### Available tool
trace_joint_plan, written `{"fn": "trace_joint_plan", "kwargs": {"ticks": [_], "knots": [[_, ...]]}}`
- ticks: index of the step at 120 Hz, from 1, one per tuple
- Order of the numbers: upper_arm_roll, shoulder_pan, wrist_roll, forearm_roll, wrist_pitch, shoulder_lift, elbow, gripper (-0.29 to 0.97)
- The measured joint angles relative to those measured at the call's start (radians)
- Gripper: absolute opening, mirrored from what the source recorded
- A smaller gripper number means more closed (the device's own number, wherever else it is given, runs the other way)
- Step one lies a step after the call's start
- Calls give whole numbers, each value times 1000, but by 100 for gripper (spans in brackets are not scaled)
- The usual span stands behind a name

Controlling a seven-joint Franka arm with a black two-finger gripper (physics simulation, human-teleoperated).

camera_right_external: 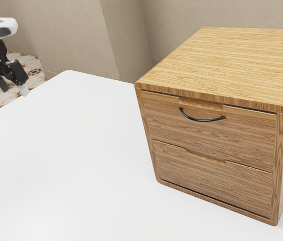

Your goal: Pull the drawer handle with one arm to open the drawer

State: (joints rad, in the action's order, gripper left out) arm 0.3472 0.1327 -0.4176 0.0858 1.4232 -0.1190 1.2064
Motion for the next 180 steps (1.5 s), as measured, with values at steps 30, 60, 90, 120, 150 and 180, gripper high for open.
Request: {"fn": "trace_joint_plan", "kwargs": {"ticks": [30,60,90,120,150,180], "knots": [[-13,-19,-12,23,38,-2,-19,66],[-108,-100,-74,1,4,110,-91,66],[-221,-150,-421,-97,62,108,65,66],[-266,-332,-650,-254,217,308,395,66],[-334,-360,-799,-314,266,294,397,66],[-404,-354,-898,-299,296,252,390,66]]}}
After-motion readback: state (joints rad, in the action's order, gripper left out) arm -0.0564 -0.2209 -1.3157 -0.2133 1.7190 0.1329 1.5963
